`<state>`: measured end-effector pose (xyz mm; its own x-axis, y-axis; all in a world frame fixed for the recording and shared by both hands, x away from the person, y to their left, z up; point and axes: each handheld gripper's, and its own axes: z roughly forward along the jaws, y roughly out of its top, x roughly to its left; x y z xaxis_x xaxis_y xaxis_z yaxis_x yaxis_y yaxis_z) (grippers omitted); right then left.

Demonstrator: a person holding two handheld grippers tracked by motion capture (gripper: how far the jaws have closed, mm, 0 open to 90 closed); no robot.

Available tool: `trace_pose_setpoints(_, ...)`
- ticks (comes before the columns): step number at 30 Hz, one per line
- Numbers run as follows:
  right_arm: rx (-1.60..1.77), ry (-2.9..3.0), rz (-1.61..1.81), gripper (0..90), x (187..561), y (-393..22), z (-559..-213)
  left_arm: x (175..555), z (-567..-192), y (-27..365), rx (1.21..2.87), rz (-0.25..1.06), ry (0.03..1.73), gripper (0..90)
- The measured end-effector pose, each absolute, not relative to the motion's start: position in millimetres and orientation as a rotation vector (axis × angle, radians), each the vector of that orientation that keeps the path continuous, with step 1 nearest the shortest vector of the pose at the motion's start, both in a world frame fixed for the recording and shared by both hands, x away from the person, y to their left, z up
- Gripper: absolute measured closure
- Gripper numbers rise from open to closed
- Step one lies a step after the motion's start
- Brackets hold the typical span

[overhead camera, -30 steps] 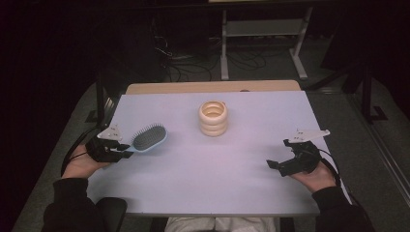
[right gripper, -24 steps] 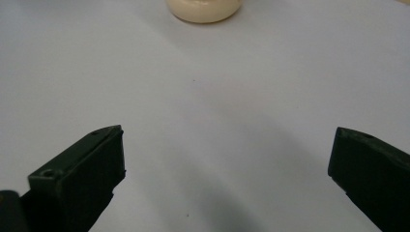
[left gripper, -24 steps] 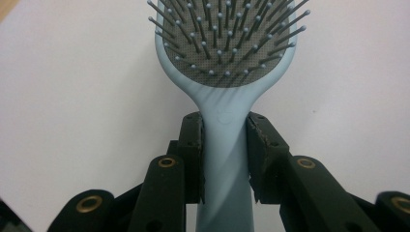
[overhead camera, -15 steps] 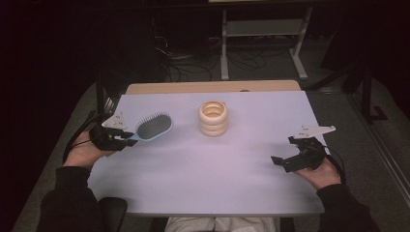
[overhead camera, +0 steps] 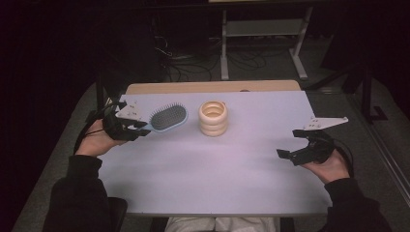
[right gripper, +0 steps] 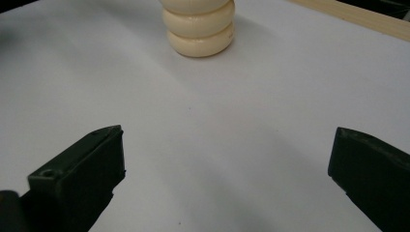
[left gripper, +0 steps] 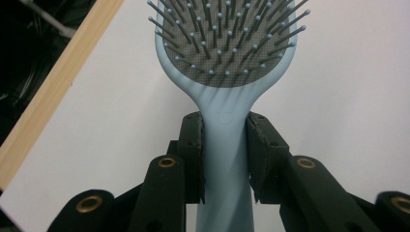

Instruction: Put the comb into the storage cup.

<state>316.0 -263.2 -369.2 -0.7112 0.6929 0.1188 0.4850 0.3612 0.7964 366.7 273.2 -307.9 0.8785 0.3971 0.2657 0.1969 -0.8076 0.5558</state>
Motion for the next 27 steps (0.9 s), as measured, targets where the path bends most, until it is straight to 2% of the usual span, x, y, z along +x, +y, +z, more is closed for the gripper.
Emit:
trace_pose_setpoints(14,1.043,2.399,1.284,0.0,324.1,-258.7,-359.1,369.6,-300.2,247.8,2.504,0.532,0.367,70.2)
trace_pose_setpoints(27,0.970,2.431,1.363,0.0,345.5,-231.0,-338.3,366.7,-302.9,231.5,2.438,0.528,0.338,70.2)
